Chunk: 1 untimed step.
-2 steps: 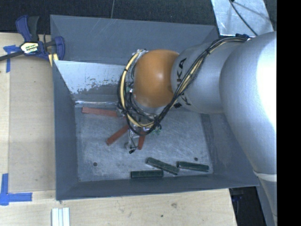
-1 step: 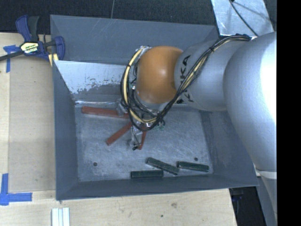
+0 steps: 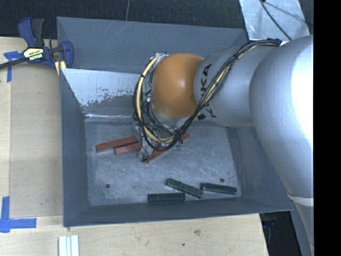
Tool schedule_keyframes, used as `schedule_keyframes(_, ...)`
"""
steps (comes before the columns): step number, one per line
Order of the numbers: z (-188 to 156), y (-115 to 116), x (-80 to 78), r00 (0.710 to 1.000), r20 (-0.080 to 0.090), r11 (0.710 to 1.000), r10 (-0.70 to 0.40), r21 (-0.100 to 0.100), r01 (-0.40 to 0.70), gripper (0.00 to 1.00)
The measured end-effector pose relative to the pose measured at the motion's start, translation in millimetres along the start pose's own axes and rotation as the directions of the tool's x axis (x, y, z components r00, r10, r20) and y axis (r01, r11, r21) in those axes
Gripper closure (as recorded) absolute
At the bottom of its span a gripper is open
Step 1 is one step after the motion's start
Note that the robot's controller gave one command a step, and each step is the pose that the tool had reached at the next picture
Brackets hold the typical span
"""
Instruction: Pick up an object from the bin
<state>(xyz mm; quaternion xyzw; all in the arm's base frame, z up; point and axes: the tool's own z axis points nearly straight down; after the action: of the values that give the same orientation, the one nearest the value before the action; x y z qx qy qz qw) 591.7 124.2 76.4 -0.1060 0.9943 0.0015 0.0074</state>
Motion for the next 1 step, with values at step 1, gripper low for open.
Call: schedule_keyframes(1,0.0,0.0,0.0,1.000,0.000,1.000,0.000,0.000,0.000,1.00)
